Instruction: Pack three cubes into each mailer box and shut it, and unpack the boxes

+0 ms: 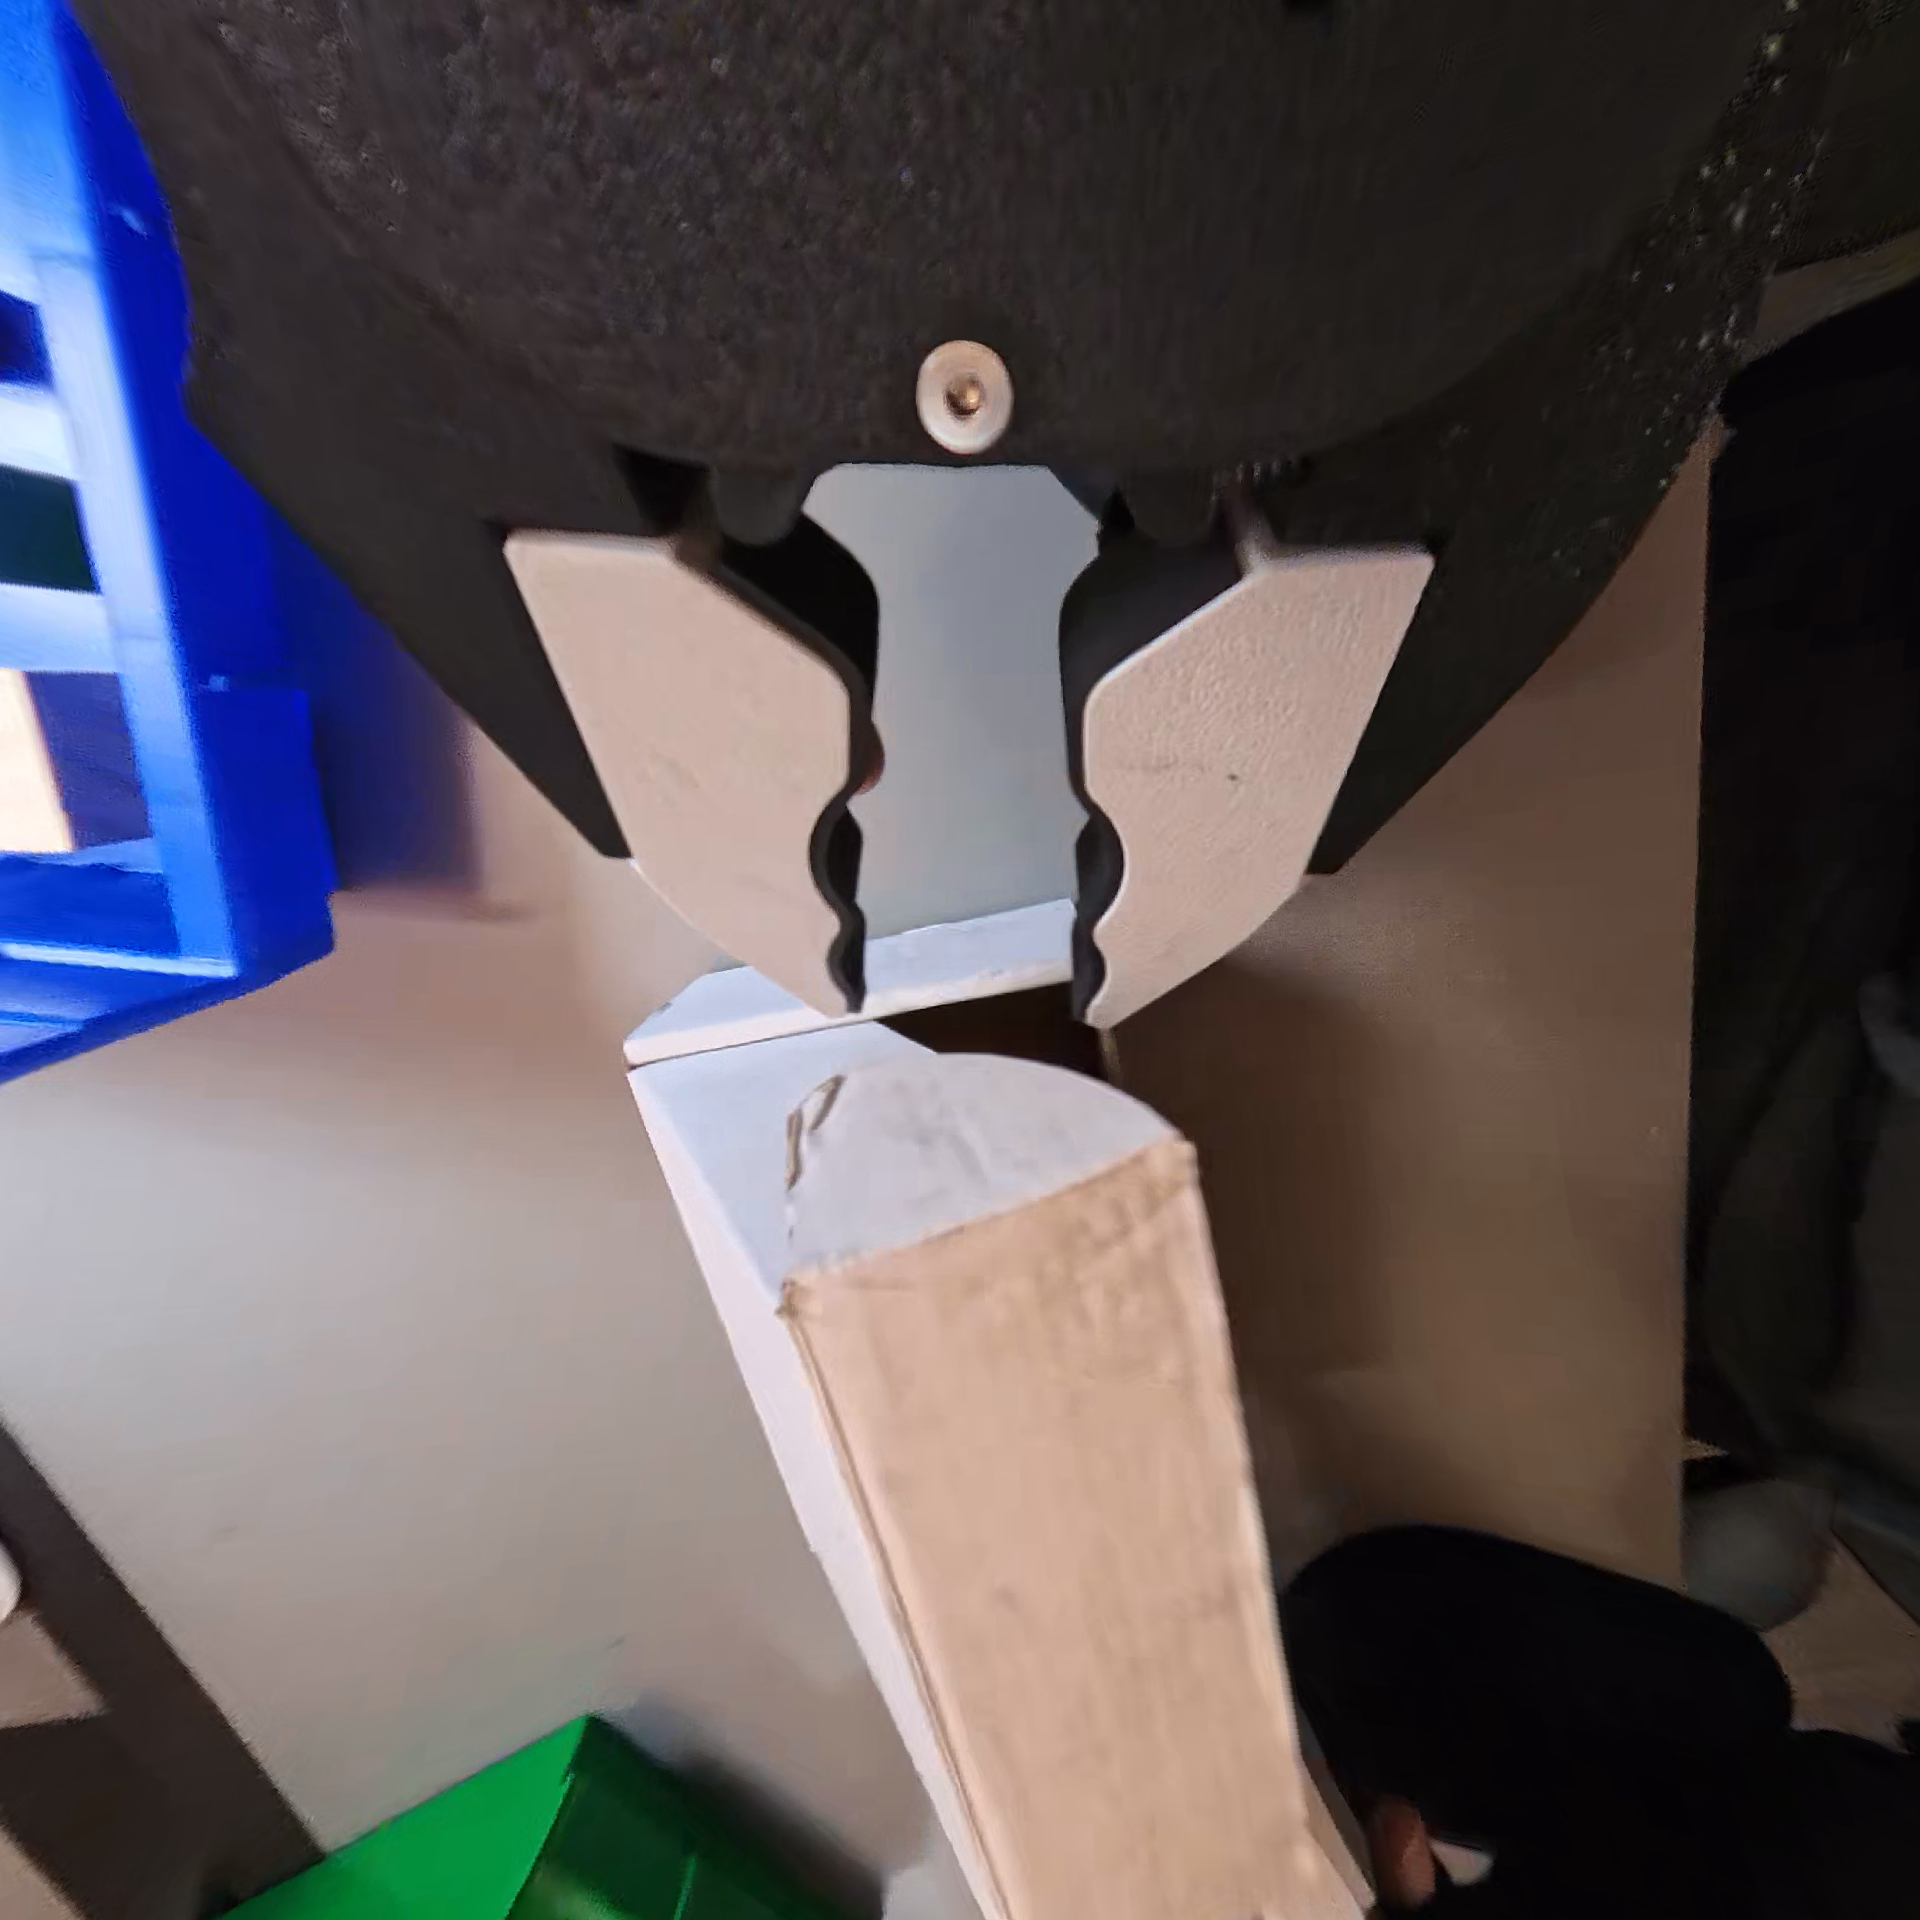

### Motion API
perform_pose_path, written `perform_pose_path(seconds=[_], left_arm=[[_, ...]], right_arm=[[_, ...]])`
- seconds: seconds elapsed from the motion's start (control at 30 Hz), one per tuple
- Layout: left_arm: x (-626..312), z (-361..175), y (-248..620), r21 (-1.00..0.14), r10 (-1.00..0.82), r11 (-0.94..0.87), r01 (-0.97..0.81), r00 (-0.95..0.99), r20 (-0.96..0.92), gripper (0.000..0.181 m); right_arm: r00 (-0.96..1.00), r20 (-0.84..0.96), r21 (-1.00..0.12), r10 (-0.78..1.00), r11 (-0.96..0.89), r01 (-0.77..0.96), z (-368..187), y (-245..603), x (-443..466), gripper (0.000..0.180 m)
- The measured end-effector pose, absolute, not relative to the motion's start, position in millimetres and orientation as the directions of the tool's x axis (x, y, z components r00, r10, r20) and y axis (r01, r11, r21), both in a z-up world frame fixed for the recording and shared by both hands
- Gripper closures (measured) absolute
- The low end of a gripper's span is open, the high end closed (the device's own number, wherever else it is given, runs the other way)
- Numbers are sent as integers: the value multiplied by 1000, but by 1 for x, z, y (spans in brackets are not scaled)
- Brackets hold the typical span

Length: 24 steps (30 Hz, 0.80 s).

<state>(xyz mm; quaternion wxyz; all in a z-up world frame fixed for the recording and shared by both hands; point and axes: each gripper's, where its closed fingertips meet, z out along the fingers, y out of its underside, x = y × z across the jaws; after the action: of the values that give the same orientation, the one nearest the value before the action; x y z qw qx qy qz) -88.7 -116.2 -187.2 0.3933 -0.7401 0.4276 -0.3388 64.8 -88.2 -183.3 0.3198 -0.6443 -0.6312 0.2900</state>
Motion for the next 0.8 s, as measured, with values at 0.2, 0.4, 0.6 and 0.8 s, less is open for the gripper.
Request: perform_pose_path(seconds=[0.2, 0.4, 0.6, 0.8], left_arm=[[-104, -156, -108, -904, -817, -21, -428, 529, -232, 114], [-76, -142, -112, -816, -719, 186, -548, 490, -493, 129], [-71, -165, -132, -819, -809, 65, -570, 450, -377, 132], [-67, -190, -157, -807, -878, -232, -544, 474, -68, 132]], right_arm=[[80, 421, -748, 904, 296, 594, -149, -79, 71, 117], [39, 704, -566, 709, 527, 633, -144, -87, 54, 125], [-48, 564, -614, 825, 457, 643, -163, -114, 60, 133], [-82, 294, -679, 952, 268, 683, -192, -133, 63, 132]])
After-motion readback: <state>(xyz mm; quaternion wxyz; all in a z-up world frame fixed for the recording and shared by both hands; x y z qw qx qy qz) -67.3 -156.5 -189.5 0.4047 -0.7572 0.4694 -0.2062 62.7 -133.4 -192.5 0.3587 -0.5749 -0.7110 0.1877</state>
